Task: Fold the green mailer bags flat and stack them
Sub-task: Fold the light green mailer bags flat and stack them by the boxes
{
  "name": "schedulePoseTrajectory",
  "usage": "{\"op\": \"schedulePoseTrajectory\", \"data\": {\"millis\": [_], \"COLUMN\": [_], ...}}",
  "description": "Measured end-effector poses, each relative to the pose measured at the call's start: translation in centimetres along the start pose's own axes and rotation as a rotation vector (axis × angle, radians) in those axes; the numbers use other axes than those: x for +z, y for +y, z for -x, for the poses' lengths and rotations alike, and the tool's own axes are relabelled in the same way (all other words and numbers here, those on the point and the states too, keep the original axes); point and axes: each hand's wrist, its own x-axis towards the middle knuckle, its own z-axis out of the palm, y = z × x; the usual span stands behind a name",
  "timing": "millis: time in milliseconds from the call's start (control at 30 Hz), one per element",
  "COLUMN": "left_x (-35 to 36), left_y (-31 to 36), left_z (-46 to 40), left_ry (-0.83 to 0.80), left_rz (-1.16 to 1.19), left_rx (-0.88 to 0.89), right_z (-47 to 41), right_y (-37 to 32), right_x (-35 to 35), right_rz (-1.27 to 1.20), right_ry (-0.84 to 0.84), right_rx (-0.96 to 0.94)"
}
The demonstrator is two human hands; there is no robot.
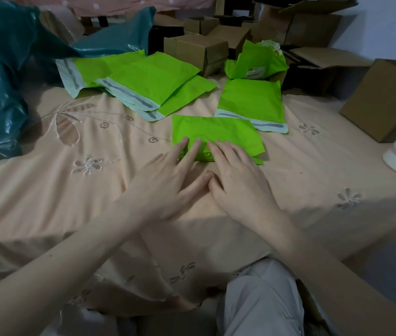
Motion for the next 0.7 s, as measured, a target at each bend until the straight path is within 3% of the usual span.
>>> {"op": "schedulePoseTrajectory", "data": {"millis": [467,700], "left_x": [0.3,0.5], "left_y": [0.5,0.5], "left_z": [0.0,-0.1], "left_ry": [0.014,0.019], "left_rz": [-0.034,-0.024], "left_rx": [-0.031,-0.029], "right_z": [1.3,2.2], "right_y": [1.7,2.8], "right_x": [-0.5,-1.0], "right_rz": [-0.037,-0.025], "right_ry": [-0.031,-0.069], "right_rx": [0.231,0.218]}}
